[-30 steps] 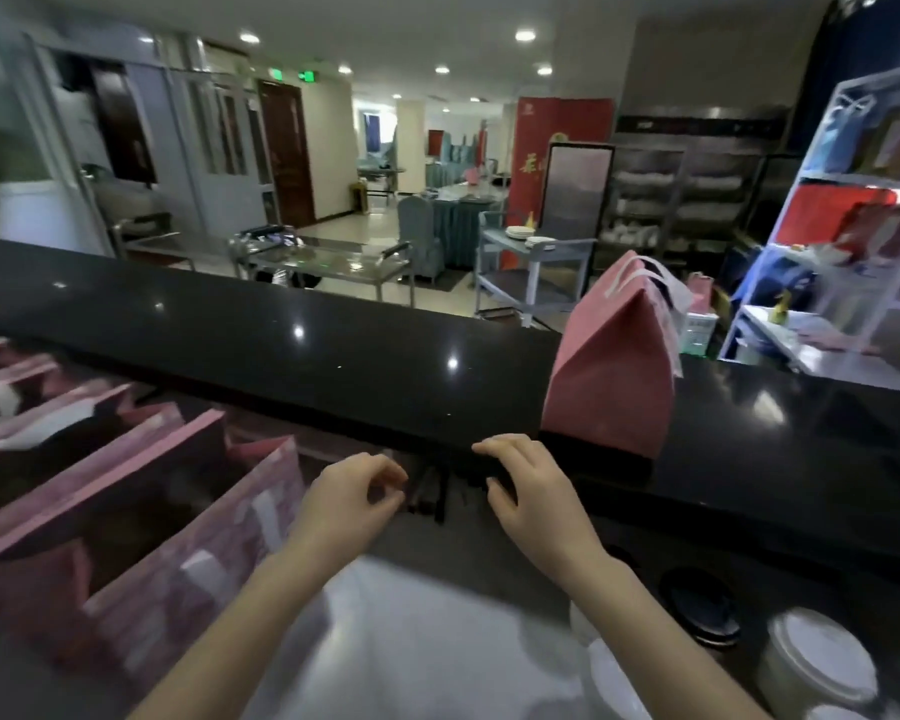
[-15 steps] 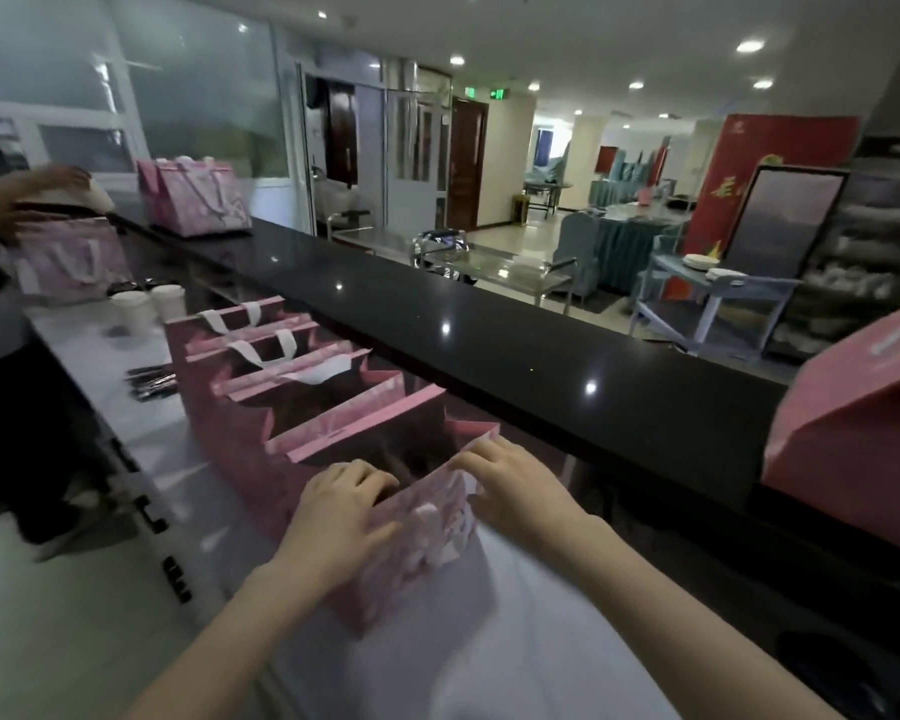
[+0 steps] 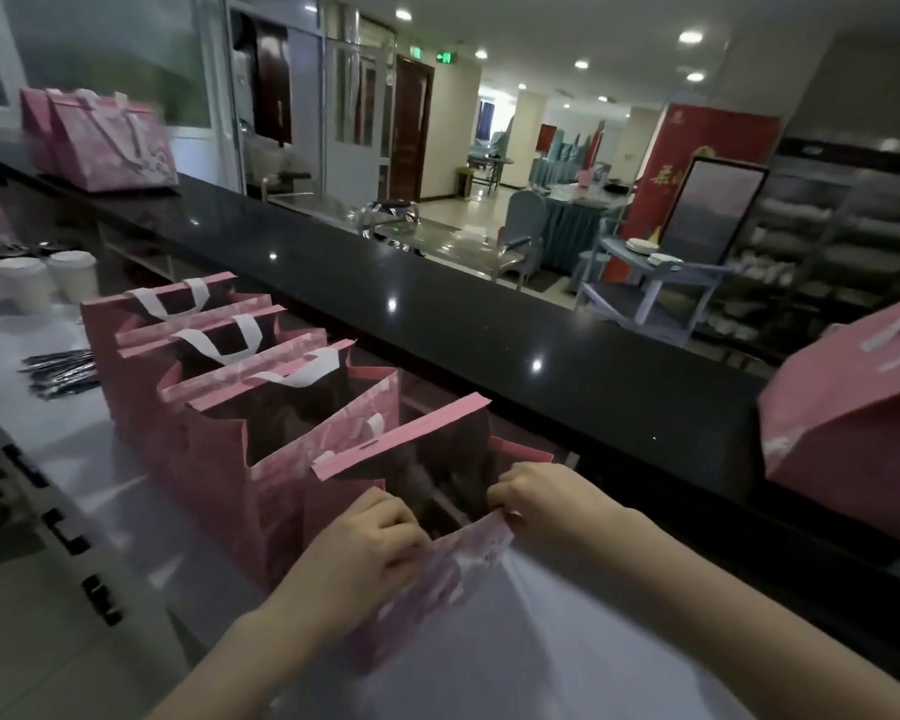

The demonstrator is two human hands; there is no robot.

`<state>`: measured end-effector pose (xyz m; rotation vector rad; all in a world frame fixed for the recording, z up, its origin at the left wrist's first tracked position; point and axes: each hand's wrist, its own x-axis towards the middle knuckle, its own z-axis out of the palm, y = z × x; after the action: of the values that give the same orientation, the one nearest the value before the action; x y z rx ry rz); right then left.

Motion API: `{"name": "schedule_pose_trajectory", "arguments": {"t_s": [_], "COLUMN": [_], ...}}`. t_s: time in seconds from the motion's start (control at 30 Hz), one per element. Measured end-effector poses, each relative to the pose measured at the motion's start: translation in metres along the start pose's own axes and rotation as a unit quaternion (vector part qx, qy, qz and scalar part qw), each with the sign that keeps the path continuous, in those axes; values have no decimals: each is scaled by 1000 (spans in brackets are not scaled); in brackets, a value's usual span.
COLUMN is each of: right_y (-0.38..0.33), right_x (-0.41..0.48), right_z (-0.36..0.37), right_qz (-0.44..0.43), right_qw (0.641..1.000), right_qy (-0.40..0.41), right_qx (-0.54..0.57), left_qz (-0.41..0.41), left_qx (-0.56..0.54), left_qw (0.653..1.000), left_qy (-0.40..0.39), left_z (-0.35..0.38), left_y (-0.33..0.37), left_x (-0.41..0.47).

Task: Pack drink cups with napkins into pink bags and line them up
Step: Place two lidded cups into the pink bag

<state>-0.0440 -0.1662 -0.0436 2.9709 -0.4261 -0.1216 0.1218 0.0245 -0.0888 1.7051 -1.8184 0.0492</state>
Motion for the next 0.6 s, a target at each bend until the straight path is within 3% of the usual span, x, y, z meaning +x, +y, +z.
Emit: {"name": "schedule_pose_trajectory", "arguments": {"t_s": [0.3, 0.6], "right_y": [22, 41], "right_x": [-115, -185], "right_z": [15, 28], "right_qz": [134, 260], "right_qw": [990, 963], "right_qy": [7, 49], "right_qx": [36, 53], "left_qz": [89, 130], "left_qx": [-32, -38], "left_qw": [994, 989], "left_qy": [-52, -55], "left_z": [43, 92], "left_y": [34, 75], "left_x": [57, 112]}}
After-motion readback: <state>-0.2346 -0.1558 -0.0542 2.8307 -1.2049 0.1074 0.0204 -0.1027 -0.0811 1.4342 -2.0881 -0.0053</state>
